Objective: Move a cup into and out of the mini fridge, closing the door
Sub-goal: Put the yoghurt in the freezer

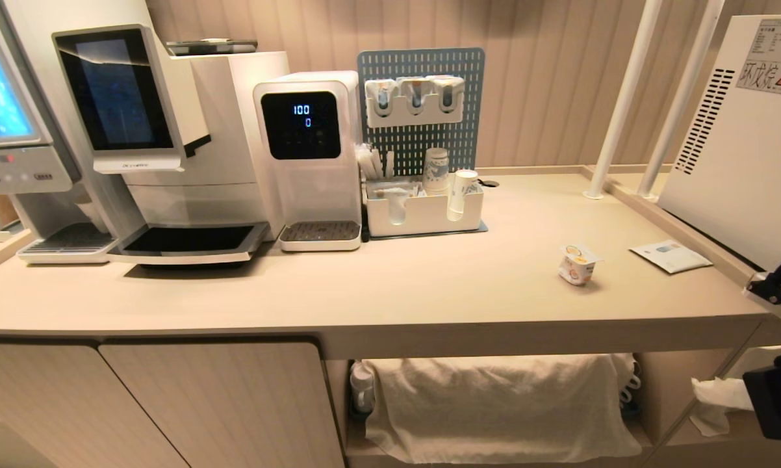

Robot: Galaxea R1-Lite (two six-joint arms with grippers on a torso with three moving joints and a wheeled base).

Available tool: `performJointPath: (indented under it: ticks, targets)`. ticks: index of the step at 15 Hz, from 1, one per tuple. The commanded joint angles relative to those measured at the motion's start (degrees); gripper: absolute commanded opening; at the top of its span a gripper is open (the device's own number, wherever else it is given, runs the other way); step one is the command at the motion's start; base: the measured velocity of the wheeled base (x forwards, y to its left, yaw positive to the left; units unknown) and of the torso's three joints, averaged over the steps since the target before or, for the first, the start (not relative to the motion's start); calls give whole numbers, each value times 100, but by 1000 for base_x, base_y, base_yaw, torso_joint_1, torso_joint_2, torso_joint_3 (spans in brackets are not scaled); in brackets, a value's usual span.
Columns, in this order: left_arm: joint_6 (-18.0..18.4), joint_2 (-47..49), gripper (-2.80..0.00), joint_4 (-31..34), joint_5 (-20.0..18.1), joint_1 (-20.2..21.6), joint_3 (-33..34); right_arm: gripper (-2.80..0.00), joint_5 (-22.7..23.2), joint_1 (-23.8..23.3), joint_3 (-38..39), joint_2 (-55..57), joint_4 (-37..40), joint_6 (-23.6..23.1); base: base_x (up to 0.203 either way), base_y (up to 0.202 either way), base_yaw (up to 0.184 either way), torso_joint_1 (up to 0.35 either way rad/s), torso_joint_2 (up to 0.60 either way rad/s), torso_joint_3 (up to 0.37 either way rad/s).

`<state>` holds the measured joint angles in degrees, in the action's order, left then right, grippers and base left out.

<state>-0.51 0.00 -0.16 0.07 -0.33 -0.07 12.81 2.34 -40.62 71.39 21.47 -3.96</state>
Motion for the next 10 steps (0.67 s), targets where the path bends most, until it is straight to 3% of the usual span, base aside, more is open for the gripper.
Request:
performJointPath:
  ticks: [1,10]
  targets:
    - [-2,0,-280,-2,1,-2,2,-280,11,-5,-88,191,-33,8,0,0,0,0,0,0]
    - [-2,0,-280,-2,1,-2,-1,-280,21,38,-113,68,16,-60,0,0,0,0,0,0]
